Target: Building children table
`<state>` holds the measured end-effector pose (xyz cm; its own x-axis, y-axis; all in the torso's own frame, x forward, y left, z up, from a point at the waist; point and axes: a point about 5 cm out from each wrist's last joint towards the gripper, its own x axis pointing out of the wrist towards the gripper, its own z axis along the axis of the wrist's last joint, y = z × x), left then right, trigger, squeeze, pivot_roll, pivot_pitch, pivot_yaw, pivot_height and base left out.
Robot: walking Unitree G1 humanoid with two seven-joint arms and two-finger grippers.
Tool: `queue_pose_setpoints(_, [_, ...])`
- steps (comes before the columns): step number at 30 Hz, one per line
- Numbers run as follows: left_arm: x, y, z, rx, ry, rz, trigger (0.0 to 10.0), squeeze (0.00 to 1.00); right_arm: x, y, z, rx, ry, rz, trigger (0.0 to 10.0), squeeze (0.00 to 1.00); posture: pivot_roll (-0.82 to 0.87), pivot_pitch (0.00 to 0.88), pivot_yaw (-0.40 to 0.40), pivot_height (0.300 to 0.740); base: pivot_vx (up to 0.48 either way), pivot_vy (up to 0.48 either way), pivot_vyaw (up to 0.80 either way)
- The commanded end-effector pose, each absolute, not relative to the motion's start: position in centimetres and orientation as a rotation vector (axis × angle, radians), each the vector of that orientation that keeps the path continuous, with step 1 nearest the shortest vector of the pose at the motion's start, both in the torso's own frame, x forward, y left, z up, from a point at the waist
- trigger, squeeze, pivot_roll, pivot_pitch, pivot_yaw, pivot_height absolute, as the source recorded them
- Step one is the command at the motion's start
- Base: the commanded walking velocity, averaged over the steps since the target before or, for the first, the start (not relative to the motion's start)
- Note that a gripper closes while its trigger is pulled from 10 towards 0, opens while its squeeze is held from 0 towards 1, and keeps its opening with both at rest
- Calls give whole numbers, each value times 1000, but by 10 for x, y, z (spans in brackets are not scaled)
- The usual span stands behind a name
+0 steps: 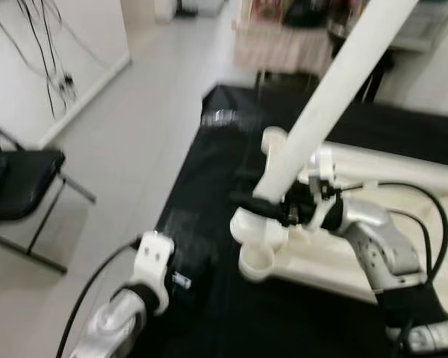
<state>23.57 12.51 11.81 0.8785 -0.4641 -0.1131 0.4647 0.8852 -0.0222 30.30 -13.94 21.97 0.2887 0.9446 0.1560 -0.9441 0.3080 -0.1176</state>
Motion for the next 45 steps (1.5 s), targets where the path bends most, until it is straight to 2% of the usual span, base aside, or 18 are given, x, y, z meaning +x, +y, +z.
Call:
queue_pose_setpoints(1, [234,128,113,2,144,-466,10000,0,302,-141,224,-6,-242,1240,10000,0,103,140,-73,740,0,0,0])
queue_pose_setpoints(7, [237,128,114,-5,139,-449,10000,0,303,-140,224,-7,-248,1225,10000,0,103,140,-73,740,0,0,0])
queue_pose_setpoints(10, [240,128,117,-9,120,-441,10000,0,310,-141,226,7,-270,1145,10000,0,102,135,-75,740,0,0,0])
queue_pose_setpoints(22, [244,130,121,7,95,-415,10000,0,322,-140,231,48,-291,1034,10000,0,101,139,-76,740,0,0,0])
queue_pose_setpoints(36, [249,132,123,55,47,-356,10000,0,328,-135,228,60,-268,975,10000,0,100,141,-79,740,0,0,-800])
queue_pose_setpoints(45, [252,133,127,34,31,-350,10000,0,323,-129,232,85,-291,1033,10000,0,98,143,-82,740,0,0,0])
